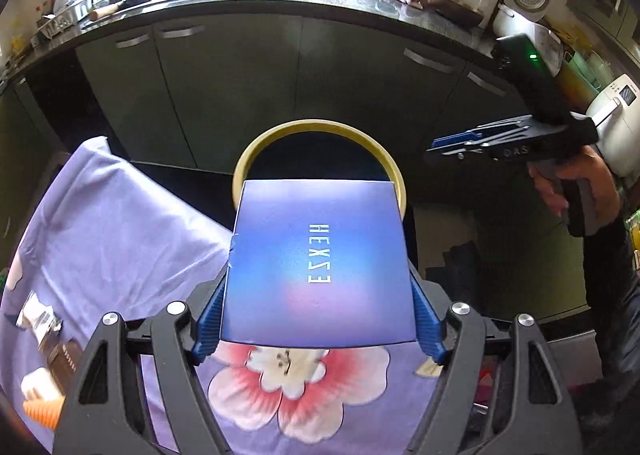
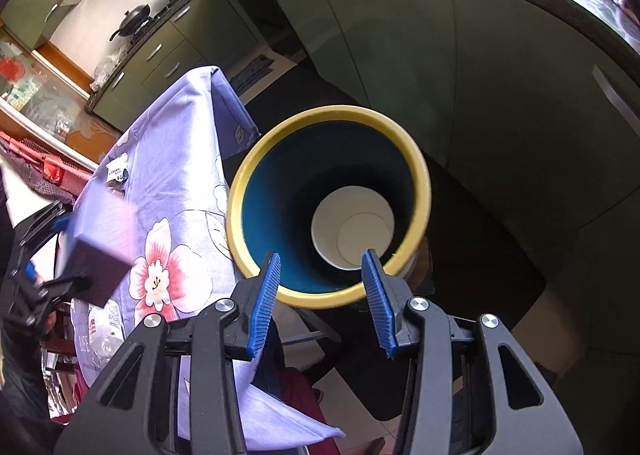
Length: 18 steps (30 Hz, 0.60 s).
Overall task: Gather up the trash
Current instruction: 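Carry the blue box with the left gripper over the bin and release, then reach the right gripper to the Nongfu Spring water bottle and grasp it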
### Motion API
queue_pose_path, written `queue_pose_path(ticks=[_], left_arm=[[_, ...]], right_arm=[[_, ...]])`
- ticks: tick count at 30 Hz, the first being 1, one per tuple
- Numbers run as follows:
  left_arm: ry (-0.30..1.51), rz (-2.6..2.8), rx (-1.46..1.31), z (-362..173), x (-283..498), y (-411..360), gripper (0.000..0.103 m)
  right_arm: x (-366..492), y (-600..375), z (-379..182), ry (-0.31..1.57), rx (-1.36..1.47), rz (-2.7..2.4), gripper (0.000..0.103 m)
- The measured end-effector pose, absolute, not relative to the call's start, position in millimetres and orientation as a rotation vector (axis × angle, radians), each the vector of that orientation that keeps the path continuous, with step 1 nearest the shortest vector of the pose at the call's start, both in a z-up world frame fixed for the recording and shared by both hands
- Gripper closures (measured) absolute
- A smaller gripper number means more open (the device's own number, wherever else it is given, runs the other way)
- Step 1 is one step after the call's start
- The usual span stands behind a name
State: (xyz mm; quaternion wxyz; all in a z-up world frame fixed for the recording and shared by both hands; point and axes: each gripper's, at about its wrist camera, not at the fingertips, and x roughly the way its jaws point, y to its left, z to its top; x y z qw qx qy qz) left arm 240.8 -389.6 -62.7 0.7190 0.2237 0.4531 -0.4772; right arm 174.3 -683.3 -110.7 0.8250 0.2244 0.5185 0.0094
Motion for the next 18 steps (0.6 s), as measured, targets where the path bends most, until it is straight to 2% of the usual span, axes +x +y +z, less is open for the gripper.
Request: queue_pose_path(ticks=[10,12,14,18], left_arm=[[1.040,-1.021,0.582,-121,271,-494,0.029],[1.031,-0.992,0.590,-125,270,-496,0.028],[1.006,-0.970,0.590,-121,270,-491,0.020],[0.925,-0.931,0.577,-98,258,-465,0.017]], right_arm=[[146,-715,-117,1.096,0.502,-0.028,0.060],[144,-718,-119,1.097,0.503,-0.031,0.060],[146,-717,-119,1.101,0.499,-0.030,0.060],[151,-710,-116,1.104,0.485,-0.019,0.060]])
